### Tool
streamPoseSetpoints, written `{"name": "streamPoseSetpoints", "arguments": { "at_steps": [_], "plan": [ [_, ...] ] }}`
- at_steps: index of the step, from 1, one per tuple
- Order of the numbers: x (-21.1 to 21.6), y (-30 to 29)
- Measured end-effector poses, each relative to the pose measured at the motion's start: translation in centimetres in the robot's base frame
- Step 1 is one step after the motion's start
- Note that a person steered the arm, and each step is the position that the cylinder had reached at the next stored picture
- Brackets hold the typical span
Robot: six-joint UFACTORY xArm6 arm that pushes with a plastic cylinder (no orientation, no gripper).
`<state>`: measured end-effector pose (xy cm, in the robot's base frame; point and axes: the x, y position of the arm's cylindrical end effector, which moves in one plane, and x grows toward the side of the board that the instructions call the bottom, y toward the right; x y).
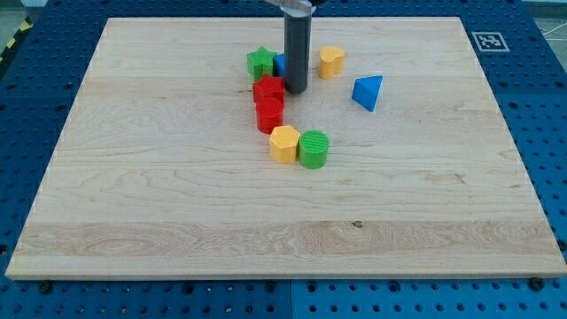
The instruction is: Push the green star to the right a bit
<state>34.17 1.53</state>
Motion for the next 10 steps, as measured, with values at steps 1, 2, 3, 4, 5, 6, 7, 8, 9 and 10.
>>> {"name": "streamPoseSetpoints", "arguments": {
  "at_steps": [1,2,3,4,5,6,7,8,9,10],
  "plan": [
    [-0.4,0.0],
    [-0.1,0.6],
    [-2.9,2.0],
    [-5.7,3.5],
    [-8.2,3.6],
    [-8.7,2.7],
    [-8.9,-0.1],
    [-9.3,-3.0],
    [-9.2,-5.9],
    [-7.7,-8.5]
  ]
}}
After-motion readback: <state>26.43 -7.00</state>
